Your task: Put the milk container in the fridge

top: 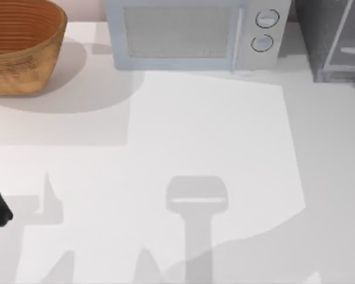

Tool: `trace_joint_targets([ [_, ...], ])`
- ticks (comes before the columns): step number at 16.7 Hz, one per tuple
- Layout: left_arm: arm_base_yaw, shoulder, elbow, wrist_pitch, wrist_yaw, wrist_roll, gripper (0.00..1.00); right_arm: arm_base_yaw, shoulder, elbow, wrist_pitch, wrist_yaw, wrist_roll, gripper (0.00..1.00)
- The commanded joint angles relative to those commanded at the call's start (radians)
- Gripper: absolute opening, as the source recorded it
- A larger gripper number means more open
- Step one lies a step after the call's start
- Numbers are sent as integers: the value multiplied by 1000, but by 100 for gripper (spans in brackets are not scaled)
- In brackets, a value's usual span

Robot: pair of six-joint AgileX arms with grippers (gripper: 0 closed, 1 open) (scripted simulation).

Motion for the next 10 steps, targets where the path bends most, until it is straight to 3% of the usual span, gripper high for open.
trace_joint_targets([
  [6, 0, 0, 0, 0, 0, 0, 100, 28, 144, 380, -201, 35, 0, 0],
  [10, 0, 0, 0, 0, 0, 0, 100, 41, 197, 511, -298, 53, 2, 0],
])
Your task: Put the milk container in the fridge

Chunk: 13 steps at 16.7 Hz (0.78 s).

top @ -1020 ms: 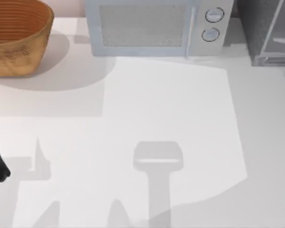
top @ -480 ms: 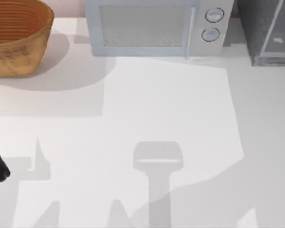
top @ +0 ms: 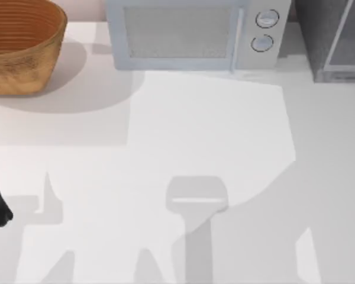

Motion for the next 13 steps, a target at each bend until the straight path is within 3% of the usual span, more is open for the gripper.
trace_joint_targets([
  [4, 0, 0, 0, 0, 0, 0, 100, 1, 3, 6, -6, 1, 0, 0],
  [13, 0, 0, 0, 0, 0, 0, 100, 1, 3, 6, -6, 1, 0, 68],
])
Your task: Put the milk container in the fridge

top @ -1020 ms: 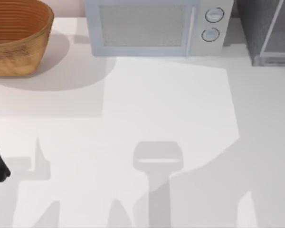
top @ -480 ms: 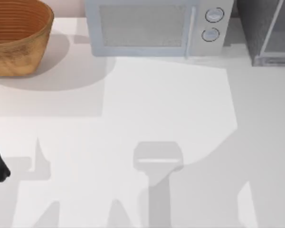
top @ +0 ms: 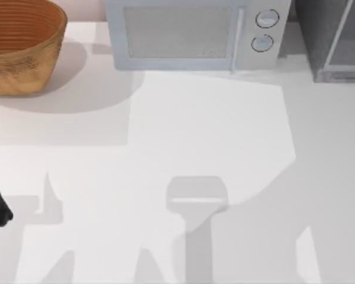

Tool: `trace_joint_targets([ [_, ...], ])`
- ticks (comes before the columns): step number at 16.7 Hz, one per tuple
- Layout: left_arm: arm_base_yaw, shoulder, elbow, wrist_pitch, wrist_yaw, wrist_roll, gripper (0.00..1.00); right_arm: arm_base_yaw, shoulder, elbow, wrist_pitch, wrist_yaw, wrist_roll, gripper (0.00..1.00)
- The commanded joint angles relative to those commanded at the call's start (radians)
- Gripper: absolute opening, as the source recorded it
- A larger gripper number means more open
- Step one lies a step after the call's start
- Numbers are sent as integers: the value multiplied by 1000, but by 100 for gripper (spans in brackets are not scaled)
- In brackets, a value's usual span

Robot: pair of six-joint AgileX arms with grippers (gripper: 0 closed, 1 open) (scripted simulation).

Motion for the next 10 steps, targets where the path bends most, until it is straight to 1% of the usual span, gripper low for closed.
trace_joint_targets([
  [4, 0, 0, 0, 0, 0, 0, 100, 0, 0, 0, 0, 0, 0, 98],
  [5, 0, 0, 0, 0, 0, 0, 100, 0, 0, 0, 0, 0, 0, 100],
  [10, 0, 0, 0, 0, 0, 0, 100, 0, 0, 0, 0, 0, 0, 100],
])
